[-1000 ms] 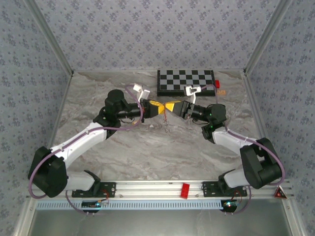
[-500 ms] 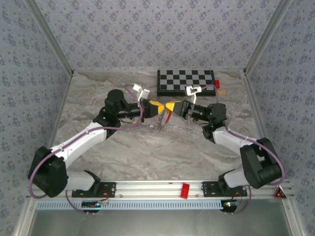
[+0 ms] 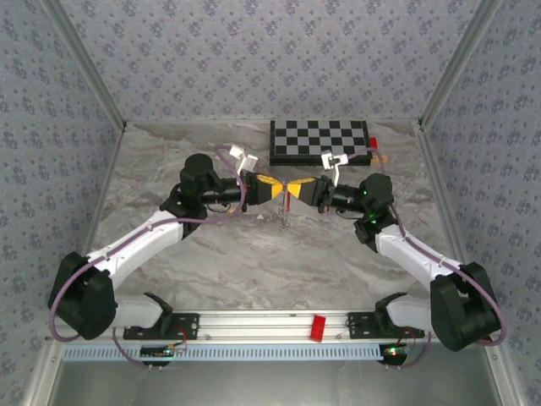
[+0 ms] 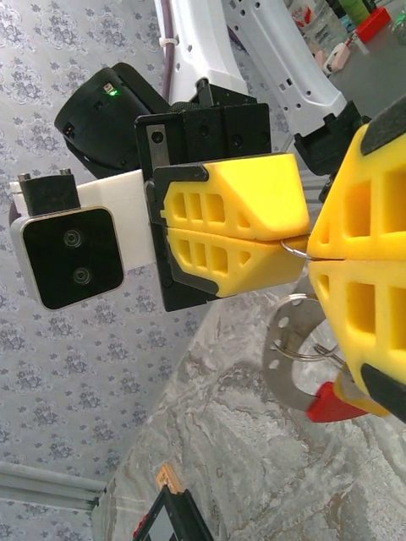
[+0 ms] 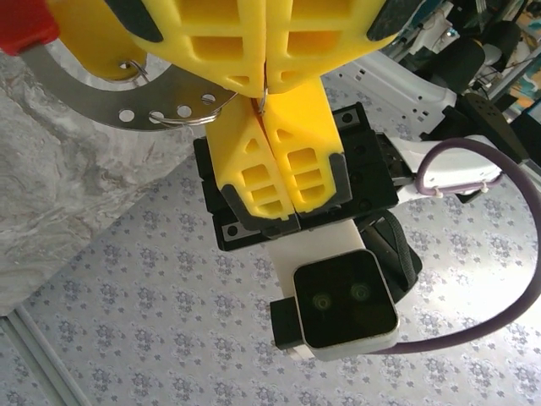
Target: Put the keys on the keyring
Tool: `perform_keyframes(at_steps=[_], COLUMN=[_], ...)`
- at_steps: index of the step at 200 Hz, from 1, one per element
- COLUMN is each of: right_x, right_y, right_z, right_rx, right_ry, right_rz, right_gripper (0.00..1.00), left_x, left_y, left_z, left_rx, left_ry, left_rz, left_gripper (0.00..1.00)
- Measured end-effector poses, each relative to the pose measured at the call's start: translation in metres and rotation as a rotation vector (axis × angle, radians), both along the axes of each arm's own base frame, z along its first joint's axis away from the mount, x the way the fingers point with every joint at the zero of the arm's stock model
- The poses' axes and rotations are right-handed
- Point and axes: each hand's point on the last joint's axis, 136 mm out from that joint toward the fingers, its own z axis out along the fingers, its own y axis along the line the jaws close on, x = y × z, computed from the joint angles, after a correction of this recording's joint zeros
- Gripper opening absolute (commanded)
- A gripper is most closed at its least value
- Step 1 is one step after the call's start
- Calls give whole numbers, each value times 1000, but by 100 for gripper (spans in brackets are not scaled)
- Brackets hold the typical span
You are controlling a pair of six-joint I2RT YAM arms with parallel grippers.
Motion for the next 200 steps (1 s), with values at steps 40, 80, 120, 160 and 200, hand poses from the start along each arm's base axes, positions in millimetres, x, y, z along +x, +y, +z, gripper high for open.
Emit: perform_keyframes(at_steps=[40, 80, 120, 160, 200], right_x=[0, 0, 0, 0, 0], right_y=[1, 1, 1, 1, 1], right_z=[-8, -10, -11, -11, -10], right_rx=[-25, -33, -35, -35, -35], right_ry=[14, 16, 18, 20, 18], right_rz=[5, 7, 8, 8, 10], right_gripper=[0, 0, 0, 0, 0], left_x=[2, 3, 5, 6, 6], left_y=[1, 2, 0, -2, -2], left_z=[0, 0, -4, -12, -13], left_rx=[-2, -1, 6, 22, 25], left_ry=[0, -2, 9, 22, 5], left_rz=[5, 12, 8, 3, -1], left_gripper=[24, 29, 30, 30, 23])
